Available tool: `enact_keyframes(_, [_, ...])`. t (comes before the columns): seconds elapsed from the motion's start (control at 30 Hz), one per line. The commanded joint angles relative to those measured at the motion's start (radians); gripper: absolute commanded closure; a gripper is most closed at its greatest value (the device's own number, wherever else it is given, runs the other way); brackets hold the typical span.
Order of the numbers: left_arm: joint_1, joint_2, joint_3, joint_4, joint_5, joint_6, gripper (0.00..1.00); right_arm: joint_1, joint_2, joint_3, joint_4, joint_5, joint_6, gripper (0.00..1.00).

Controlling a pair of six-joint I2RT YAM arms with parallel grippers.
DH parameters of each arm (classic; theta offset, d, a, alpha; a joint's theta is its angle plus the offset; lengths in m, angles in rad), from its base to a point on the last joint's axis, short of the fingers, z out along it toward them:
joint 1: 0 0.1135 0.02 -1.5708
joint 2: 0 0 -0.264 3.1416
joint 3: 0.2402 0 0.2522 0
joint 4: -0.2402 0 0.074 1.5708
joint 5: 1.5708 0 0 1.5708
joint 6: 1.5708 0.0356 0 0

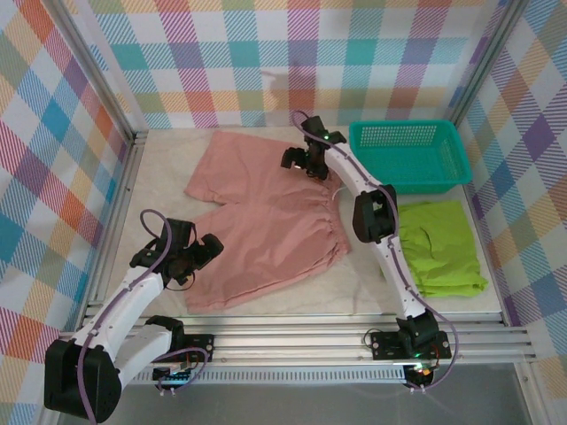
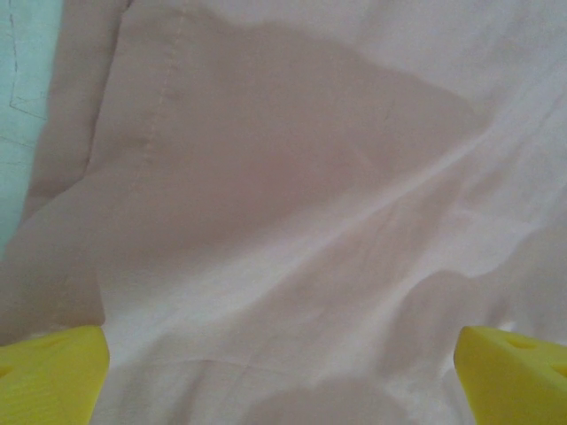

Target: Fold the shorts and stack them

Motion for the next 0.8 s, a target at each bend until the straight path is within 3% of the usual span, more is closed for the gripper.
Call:
enact_keyframes(0.0, [-0.013,-0.028,-0.014,-0.047,-0.017,-0.023,0.0,-0.023,0.042,0.017,0.024,-0.061,0.065,0.0])
enact_keyframes(0.23, [-0.035,-0.151,0.049,-0.263,-0.155,-0.078,0.04,-0.023,-0.053,-0.021,0.124,-0.098,0.064,0.0])
enact_keyframes(0.33, [-0.105,-0.169,0.055,-0.338,-0.186,-0.147,0.0,-0.021,-0.125,-0.08,0.162,-0.093,0.043,0.0])
enact_keyframes(0.57, [-0.322,-0.16,0.038,-0.501,-0.347,-0.364,0.03,-0.003,-0.354,-0.231,0.243,-0.125,0.016,0.0])
enact_keyframes(0.77, [-0.396,-0.144,-0.032,-0.476,-0.297,-0.471,0.1,0.026,-0.662,-0.524,0.377,-0.106,-0.025,0.0])
